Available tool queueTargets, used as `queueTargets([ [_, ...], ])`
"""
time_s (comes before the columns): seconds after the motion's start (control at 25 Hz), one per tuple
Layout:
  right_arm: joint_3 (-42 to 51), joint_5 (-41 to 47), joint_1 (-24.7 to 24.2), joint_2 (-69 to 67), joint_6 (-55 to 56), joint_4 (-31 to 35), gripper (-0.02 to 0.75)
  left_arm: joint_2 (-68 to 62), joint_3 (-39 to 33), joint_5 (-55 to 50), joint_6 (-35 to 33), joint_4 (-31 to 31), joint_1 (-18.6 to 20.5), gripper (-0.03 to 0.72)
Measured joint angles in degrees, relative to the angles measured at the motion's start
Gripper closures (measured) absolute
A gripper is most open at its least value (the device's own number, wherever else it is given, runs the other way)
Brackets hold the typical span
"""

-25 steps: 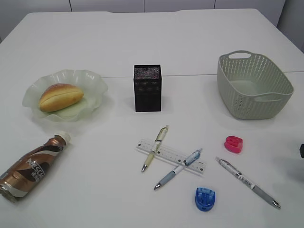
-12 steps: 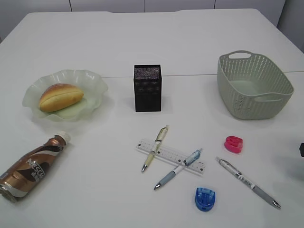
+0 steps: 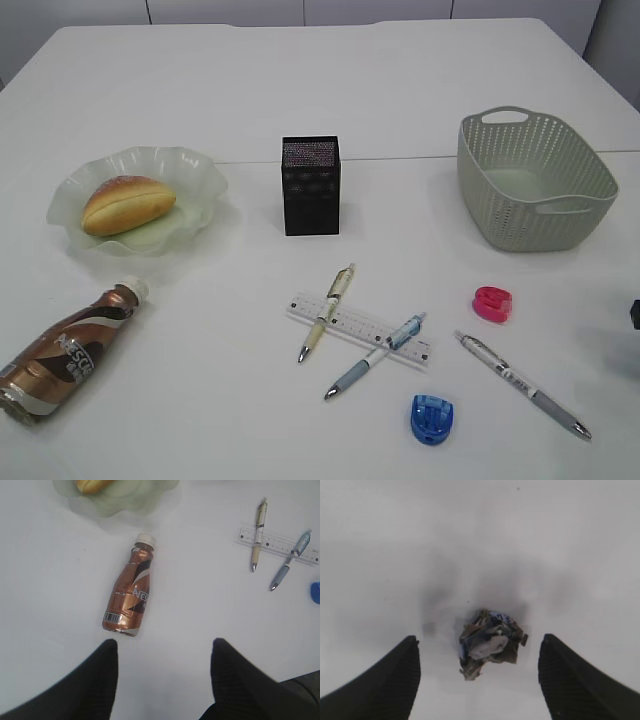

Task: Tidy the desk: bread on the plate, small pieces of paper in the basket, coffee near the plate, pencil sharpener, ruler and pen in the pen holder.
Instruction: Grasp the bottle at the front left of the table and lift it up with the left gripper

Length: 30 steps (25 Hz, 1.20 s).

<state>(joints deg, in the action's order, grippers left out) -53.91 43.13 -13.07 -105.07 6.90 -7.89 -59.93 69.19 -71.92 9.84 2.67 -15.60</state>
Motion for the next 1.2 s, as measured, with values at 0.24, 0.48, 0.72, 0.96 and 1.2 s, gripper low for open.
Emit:
queueTargets([
  [0.24,0.00,0.00,0.00,0.00,0.13,0.00,0.166,0.04,0.00,0.00,0.00,0.00,0.00,0.262],
  [0.48,0.00,0.00,0.00,0.00,0.46,0.00,0.187,0.04,0.00,0.00,0.00,0.00,0.00,0.262],
  [0.72,0.00,0.00,0.00,0.00,0.72,0.00,0.318,0.04,0.00,0.00,0.00,0.00,0.00,0.262],
  [0.96,0.00,0.10,0.00,0.00,0.72,0.00,0.353,0.04,0.00,0.00,0.00,0.00,0.00,0.262],
  [1.2,0.00,0.21,0.00,0.00,0.93,0.00,0.354,0.04,0.00,0.00,0.00,0.00,0.00,0.262],
])
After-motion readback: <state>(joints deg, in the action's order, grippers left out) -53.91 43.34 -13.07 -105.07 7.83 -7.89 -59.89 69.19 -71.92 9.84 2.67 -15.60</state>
